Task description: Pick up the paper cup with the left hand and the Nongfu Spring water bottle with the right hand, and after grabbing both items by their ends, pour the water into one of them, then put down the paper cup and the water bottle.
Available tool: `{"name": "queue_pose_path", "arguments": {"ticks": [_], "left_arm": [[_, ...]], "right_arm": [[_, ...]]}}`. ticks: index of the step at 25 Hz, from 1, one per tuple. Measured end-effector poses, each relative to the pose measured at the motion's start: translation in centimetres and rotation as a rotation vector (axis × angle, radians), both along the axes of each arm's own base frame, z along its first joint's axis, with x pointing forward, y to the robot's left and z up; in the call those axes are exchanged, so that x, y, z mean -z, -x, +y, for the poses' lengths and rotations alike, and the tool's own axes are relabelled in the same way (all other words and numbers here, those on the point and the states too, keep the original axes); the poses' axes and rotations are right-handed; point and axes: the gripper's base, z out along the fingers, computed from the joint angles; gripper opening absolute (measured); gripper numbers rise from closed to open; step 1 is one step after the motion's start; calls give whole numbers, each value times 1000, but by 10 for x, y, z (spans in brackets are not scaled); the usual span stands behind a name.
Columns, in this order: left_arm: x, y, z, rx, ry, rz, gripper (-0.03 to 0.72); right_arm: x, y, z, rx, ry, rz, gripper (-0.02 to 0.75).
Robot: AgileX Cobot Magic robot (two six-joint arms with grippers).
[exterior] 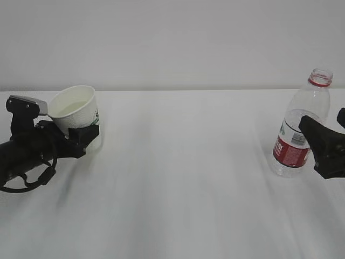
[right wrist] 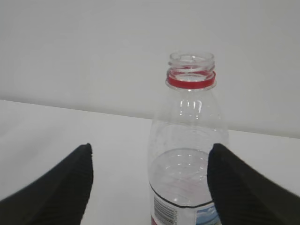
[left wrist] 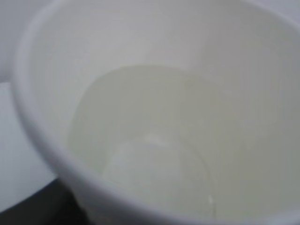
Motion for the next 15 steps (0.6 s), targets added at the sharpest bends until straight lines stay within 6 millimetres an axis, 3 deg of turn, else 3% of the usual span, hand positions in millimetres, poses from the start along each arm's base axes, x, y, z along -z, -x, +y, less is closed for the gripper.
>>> {"name": "queue_pose_path", "arguments": {"ticks": [6,15], "left_arm": [[8,13,4,-30,-8,49,491],[8,13,5,-39,-8,52,491]], "right_arm": [[0,0,0,0,0,0,569],[0,0,0,0,0,0,570]]}}
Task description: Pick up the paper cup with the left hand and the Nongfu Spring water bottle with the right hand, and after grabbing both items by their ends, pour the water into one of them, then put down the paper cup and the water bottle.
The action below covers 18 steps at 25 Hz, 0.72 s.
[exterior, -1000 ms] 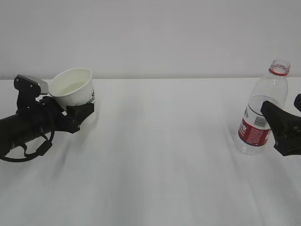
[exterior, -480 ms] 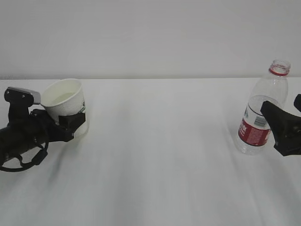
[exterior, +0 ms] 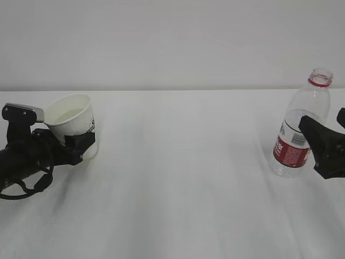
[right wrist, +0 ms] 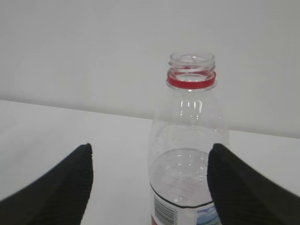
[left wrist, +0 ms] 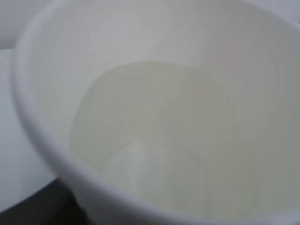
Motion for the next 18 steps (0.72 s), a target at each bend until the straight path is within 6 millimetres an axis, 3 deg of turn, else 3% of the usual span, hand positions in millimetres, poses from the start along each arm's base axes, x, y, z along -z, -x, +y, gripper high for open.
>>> {"name": "queue_pose_path", "arguments": {"ticks": [18], "left_arm": [[4,7,1,4,-6,24,490]], "right_arm": [[0,0,0,0,0,0,569]]}}
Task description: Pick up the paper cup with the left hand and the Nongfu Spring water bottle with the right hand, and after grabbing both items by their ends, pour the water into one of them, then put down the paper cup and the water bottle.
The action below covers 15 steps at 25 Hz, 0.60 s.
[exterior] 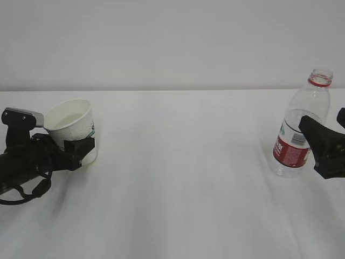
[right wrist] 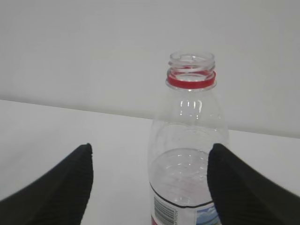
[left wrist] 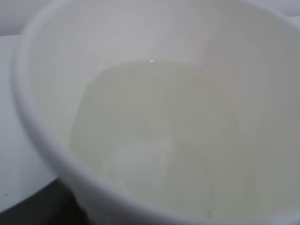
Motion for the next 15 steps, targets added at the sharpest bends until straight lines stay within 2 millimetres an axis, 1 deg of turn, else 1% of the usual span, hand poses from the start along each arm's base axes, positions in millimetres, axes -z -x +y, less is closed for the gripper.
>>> {"name": "queue_pose_path", "arguments": {"ticks": [11,15], "left_arm": [[0,0,0,-2,0,0,490],[0,0,0,-4,1,0,511]], "right_arm": [[0,0,0,0,-2,0,569],[0,0,0,0,-2,0,569]]}}
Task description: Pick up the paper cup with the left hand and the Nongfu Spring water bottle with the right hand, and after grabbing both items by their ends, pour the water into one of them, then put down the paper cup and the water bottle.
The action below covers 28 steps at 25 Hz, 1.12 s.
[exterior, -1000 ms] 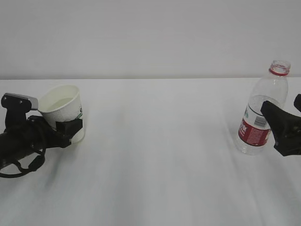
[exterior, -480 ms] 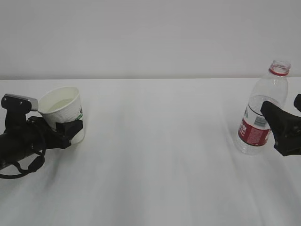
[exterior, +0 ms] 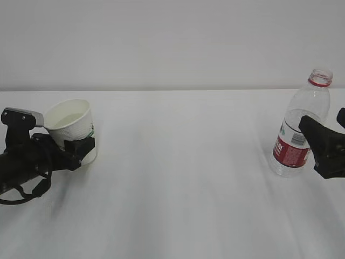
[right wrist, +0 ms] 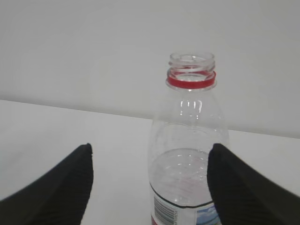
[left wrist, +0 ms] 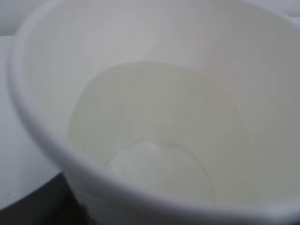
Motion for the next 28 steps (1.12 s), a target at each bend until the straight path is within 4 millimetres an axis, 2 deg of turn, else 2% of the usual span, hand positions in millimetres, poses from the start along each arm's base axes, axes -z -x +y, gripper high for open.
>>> {"name": "queue_pose_path", "arguments": {"ticks": [10,23,28], "left_arm": [[0,0,0,0,0,0,597],[0,0,0,-1,2,-4,625],[-1,0,0,-1,7,-12,666]], "right_arm": [[0,0,0,-1,0,0,569],[0,0,0,1,0,0,568],[0,0,0,4,-2,0,568]]}}
